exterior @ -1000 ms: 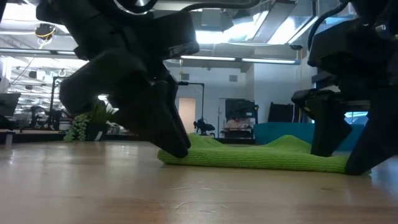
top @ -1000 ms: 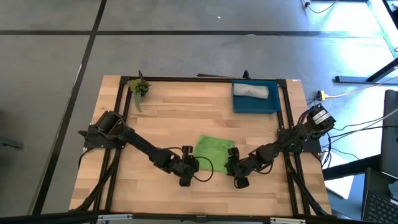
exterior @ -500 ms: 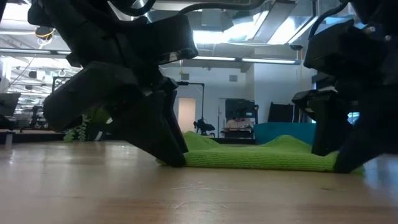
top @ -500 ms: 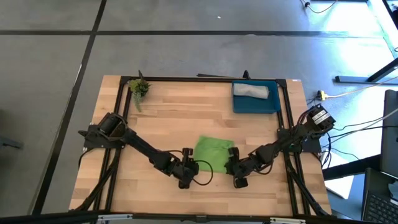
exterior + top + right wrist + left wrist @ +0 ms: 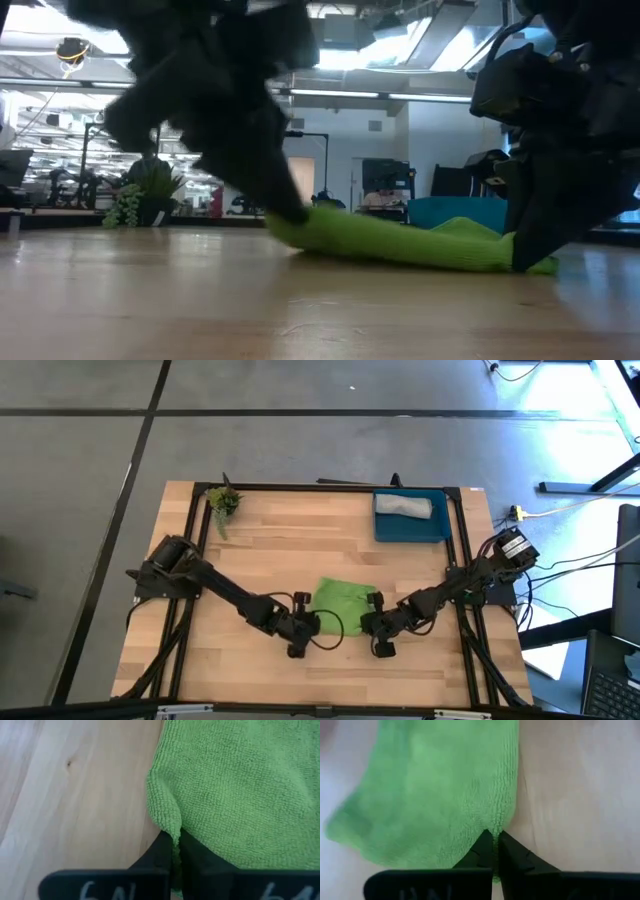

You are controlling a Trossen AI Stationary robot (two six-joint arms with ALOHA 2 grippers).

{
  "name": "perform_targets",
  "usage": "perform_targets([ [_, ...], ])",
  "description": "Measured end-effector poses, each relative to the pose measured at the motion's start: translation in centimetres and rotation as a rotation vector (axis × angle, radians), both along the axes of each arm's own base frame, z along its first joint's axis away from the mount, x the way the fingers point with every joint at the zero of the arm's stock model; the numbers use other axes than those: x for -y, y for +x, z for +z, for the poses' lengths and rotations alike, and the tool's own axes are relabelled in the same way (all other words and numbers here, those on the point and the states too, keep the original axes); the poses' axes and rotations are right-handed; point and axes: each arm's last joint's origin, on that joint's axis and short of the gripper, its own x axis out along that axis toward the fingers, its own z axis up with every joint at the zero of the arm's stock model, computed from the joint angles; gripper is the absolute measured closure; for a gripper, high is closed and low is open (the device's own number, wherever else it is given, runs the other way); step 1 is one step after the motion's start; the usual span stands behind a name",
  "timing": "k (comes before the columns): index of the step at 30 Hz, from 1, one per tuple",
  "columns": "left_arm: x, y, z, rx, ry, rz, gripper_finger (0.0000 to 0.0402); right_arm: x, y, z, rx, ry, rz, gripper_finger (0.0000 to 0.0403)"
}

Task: Roll microfiber towels into tight, uniform cylinder then place into a basket
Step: Roll the green micro fiber cloth

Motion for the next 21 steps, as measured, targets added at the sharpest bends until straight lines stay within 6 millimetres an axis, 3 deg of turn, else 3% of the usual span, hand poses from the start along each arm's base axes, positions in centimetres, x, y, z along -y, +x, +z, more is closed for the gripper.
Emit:
perform_targets([
  [7,-2.5,0.8,2.7,0.064,-0.08,0.045,0.0401,0.2,0.1,0.0,-0.006,0.01,0.004,0.0392],
  [16,-7.8,2.3,2.6,0.045,-0.177,0.128,0.0401,0.2,0.1,0.0,-0.007,0.009,0.007,0.0392],
  [21,-9.7,2.9,2.0,0.023,-0.228,0.143,0.0401,0.2,0.1,0.0,-0.007,0.009,0.007,0.0392],
])
